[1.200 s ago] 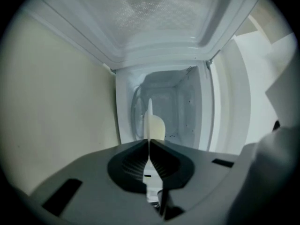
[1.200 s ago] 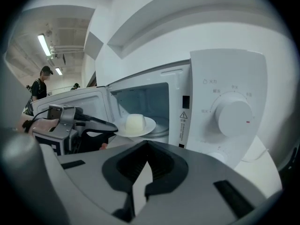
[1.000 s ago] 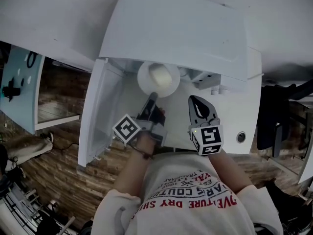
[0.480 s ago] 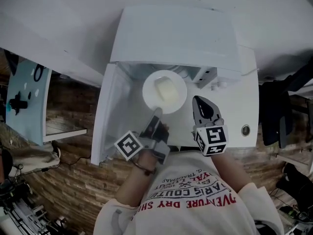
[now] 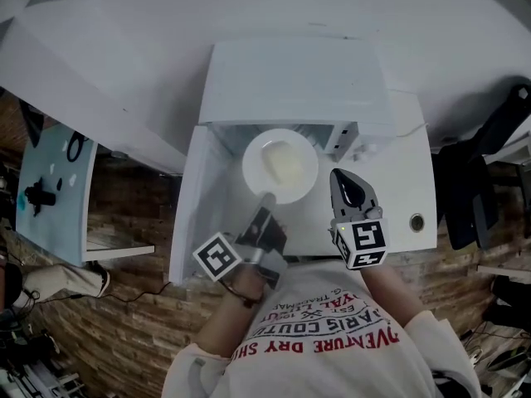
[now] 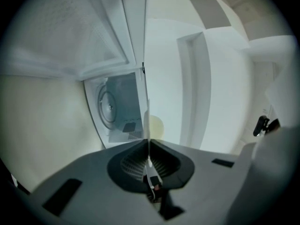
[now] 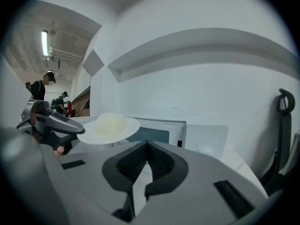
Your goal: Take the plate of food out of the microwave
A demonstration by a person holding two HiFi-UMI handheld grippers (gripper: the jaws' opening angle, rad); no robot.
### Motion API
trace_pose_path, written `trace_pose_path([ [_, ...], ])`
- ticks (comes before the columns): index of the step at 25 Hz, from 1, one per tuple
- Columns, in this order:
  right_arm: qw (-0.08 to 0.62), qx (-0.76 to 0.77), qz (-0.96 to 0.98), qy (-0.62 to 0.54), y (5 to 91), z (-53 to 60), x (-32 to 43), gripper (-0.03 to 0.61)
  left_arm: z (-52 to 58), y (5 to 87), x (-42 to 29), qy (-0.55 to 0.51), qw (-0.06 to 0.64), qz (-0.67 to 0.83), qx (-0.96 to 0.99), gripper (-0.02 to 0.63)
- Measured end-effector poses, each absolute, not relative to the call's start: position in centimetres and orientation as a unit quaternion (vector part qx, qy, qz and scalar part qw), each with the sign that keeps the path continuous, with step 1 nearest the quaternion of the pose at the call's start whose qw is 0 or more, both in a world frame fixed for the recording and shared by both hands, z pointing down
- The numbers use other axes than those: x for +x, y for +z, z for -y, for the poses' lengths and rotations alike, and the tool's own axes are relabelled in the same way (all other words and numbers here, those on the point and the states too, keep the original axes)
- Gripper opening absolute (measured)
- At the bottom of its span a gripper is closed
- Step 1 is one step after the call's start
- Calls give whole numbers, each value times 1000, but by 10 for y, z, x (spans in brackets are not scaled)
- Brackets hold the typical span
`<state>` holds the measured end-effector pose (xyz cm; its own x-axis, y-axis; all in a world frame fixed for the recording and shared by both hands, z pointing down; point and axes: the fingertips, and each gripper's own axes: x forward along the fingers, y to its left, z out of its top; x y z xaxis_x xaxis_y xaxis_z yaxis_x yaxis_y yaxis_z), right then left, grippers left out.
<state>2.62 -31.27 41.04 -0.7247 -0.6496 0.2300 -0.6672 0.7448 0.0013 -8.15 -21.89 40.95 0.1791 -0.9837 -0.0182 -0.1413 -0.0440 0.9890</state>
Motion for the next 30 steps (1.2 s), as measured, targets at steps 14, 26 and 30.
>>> trace_pose_path([
  [14, 85, 369, 926, 2, 385, 312, 27, 3, 228, 388, -85, -428, 481, 462, 610, 17],
  [26, 84, 377, 922, 13, 390, 316, 33, 3, 230, 391, -78, -422, 491, 455, 611, 17],
  [30, 86, 377, 922, 15, 391, 317, 34, 3, 230, 392, -76, -424, 496, 452, 608, 17],
])
